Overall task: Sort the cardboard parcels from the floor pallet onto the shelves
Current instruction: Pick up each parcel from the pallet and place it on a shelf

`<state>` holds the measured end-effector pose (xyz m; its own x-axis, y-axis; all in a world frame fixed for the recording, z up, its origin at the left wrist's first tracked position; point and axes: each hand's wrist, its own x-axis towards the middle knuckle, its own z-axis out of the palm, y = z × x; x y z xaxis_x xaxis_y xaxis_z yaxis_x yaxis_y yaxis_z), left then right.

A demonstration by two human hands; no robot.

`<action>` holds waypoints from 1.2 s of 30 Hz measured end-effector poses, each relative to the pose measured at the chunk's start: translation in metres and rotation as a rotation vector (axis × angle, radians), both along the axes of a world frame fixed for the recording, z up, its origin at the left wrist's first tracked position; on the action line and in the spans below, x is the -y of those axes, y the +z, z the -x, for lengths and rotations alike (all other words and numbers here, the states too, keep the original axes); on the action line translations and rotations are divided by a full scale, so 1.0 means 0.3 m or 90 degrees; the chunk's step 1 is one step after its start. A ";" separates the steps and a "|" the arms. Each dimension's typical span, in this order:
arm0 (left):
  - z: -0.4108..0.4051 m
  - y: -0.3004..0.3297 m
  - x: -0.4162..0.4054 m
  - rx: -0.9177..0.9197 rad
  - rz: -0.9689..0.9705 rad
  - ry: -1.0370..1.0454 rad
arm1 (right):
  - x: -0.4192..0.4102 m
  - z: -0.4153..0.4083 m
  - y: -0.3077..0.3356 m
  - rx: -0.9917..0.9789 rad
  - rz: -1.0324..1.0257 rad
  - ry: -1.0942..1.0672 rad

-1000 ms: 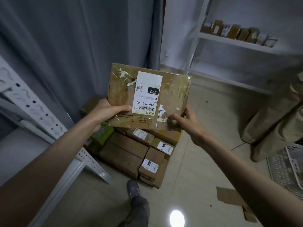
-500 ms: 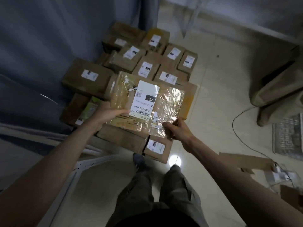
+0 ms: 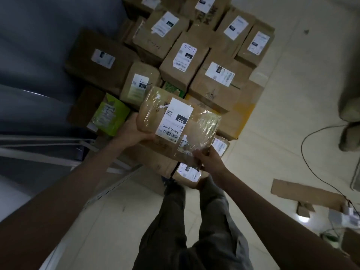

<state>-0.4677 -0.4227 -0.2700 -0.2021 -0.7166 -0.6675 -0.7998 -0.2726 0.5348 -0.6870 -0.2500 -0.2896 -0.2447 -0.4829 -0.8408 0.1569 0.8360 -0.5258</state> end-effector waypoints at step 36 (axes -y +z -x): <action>0.042 -0.350 0.215 -0.030 0.125 -0.086 | 0.429 0.036 -0.187 -0.034 0.016 -0.011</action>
